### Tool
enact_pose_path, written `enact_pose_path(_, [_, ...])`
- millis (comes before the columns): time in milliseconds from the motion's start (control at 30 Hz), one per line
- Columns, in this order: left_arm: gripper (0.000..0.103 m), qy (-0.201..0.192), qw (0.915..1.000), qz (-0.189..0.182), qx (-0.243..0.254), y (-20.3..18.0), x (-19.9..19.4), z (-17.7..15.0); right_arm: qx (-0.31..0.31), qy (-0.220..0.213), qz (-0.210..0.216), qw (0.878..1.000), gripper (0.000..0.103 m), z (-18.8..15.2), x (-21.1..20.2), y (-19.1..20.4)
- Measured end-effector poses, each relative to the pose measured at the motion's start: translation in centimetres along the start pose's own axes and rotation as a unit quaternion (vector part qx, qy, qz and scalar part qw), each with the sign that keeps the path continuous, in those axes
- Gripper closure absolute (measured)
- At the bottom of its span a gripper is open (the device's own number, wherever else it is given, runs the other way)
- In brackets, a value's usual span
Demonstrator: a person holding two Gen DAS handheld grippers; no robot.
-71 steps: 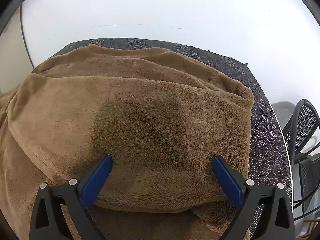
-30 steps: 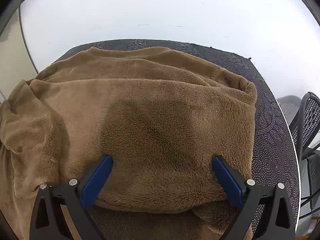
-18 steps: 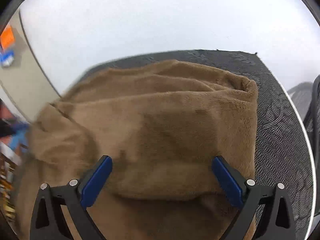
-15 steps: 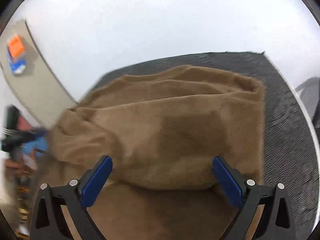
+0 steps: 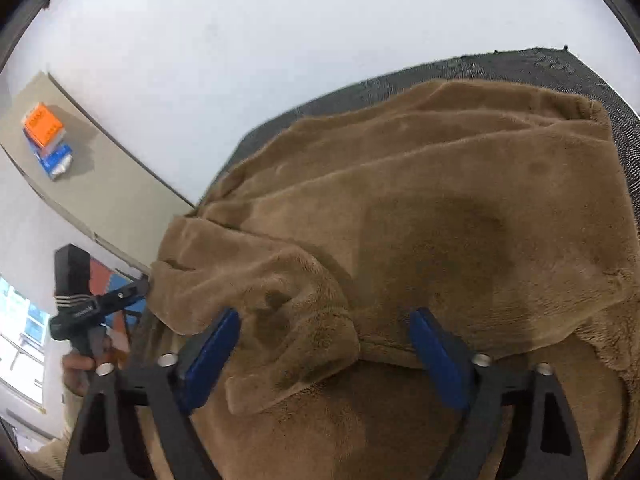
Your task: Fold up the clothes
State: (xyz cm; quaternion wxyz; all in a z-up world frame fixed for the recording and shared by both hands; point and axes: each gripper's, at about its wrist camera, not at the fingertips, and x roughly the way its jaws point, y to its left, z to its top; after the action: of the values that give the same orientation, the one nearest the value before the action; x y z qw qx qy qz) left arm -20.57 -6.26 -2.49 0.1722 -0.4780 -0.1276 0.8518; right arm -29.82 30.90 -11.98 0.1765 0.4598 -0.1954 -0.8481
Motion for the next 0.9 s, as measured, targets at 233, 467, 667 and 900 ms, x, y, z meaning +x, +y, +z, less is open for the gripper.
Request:
enact_pose_path(233, [0.02, 0.002, 0.9994, 0.03, 0.016, 0.4, 0.4, -0.5, -0.04, 0.005, -0.065, 0.997, 0.053, -0.7, 1.1, 1.4])
enact_pose_path(467, [0.019, 0.0, 0.9987, 0.042, 0.029, 0.5, 0.7, -0.6, -0.101, -0.029, -0.099, 0.99, 0.062, -1.0, -0.5, 4.2])
enact_pose_path(667, [0.019, 0.003, 0.9986, 0.044, 0.03, 0.7, 1.0, -0.7, -0.113, 0.001, -0.08, 0.99, 0.062, -1.2, 1.8, 5.3])
enact_pose_path(900, [0.018, 0.01, 0.9978, 0.053, 0.038, 0.8, 1.2, -0.9, -0.096, 0.006, -0.07, 0.993, 0.091, -0.9, 2.6, 4.6])
